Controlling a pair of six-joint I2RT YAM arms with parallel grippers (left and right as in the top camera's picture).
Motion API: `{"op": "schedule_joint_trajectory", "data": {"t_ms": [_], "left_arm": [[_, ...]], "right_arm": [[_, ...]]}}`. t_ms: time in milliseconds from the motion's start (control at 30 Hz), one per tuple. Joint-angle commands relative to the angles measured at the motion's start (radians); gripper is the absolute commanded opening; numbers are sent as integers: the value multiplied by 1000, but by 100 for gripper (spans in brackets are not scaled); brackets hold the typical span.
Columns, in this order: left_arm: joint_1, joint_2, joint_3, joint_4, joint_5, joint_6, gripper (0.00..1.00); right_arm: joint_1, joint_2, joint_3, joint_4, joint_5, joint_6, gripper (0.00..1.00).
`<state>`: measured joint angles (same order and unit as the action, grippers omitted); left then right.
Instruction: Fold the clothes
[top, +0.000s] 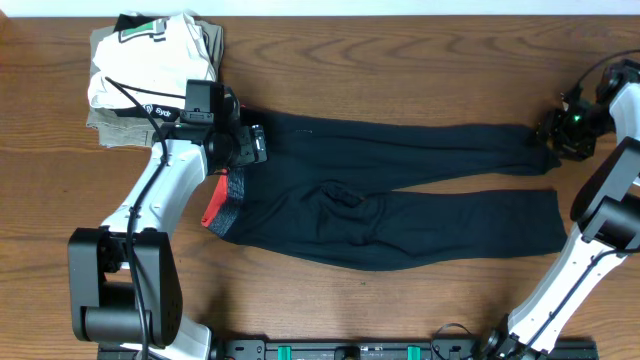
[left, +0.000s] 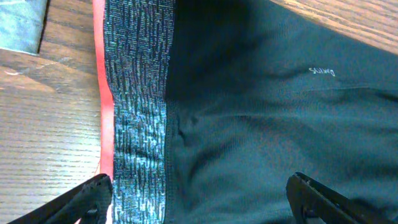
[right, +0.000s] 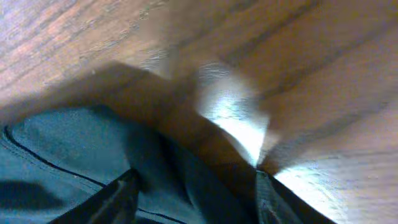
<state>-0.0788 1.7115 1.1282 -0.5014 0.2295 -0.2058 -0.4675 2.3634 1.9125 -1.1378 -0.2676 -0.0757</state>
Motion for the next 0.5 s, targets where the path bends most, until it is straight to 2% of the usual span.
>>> {"op": "schedule_joint_trajectory", "data": {"t_ms": [0, 100, 167, 333, 467], "left_arm": [[4, 10, 1, -5, -2, 3, 91], [4, 10, 1, -5, -2, 3, 91], [4, 10, 1, -6, -2, 3, 91], [4, 10, 1, -6, -2, 3, 91], [4, 10, 1, -6, -2, 3, 91]], "right_arm": [[-21, 15, 11, 0, -51, -8, 48], [-23, 15, 11, -3, -60, -8, 25], [-23, 14, 12, -6, -58, -6, 13], [-23, 14, 39, -24, 10, 72, 1], [-22, 13, 122, -86, 64, 131, 1]]}}
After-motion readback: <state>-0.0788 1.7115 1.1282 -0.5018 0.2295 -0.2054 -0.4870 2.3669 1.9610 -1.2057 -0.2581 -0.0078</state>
